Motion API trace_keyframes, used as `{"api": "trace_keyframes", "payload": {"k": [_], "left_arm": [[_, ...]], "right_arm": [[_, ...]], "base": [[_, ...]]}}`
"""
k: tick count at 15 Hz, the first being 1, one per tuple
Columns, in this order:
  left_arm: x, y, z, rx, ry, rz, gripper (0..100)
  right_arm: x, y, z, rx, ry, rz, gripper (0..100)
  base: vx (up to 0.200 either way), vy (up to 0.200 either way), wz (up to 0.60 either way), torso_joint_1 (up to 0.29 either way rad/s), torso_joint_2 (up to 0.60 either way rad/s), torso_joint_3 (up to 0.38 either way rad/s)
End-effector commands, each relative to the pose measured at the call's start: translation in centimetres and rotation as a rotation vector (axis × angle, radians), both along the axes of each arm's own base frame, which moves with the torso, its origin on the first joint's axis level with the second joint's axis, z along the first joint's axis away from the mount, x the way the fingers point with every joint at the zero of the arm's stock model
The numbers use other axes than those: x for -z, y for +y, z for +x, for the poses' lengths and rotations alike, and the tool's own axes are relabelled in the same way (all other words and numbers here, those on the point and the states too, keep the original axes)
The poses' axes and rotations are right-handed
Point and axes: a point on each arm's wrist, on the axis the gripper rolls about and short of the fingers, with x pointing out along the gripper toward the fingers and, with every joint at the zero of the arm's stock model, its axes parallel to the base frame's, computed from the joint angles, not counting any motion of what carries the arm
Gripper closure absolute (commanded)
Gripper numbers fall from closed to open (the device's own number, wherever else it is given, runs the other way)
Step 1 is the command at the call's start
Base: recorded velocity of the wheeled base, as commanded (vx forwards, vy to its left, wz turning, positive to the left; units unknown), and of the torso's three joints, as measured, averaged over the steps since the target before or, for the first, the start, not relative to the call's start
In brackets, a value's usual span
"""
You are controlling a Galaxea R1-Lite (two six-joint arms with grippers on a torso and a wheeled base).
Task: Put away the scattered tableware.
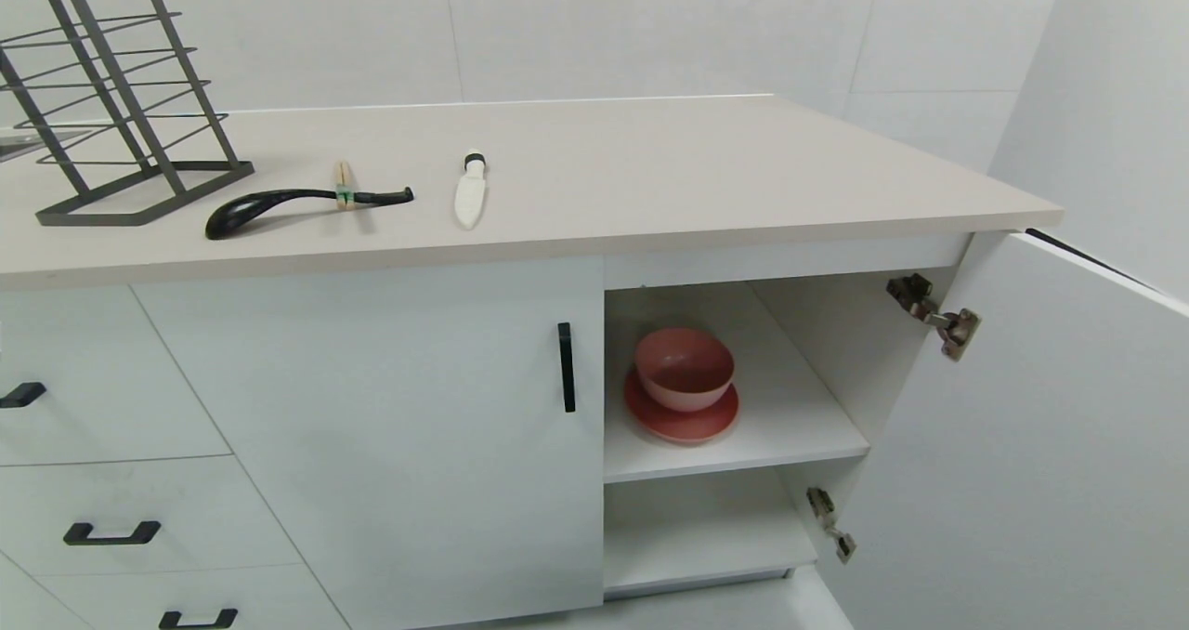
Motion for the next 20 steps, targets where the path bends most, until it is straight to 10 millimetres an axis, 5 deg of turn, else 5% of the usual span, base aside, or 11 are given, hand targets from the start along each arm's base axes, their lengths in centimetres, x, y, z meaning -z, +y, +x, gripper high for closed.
{"api": "trace_keyframes", "payload": {"k": [1, 6, 15, 20], "left_arm": [[-0.01, 0.00, 0.02, 0.000, 0.000, 0.000, 0], [0.02, 0.00, -0.05, 0.001, -0.007, 0.000, 0], [0.04, 0.02, -0.11, 0.004, -0.015, -0.003, 0], [0.04, 0.02, -0.10, 0.003, -0.013, -0.010, 0]], "right_arm": [[1.27, 0.04, -0.67, 0.042, 0.009, -0.037, 0], [1.83, 0.04, -0.71, 0.039, 0.093, -0.027, 0], [1.76, 0.04, -0.63, 0.039, 0.069, -0.016, 0], [1.76, 0.04, -0.63, 0.044, 0.064, -0.038, 0]], "base": [[0.000, 0.000, 0.00, 0.000, 0.00, 0.000], [0.000, 0.000, 0.00, 0.000, 0.00, 0.000], [-0.200, 0.000, 0.00, 0.003, 0.00, 0.001], [-0.200, -0.200, 0.00, -0.001, 0.00, 0.000]]}}
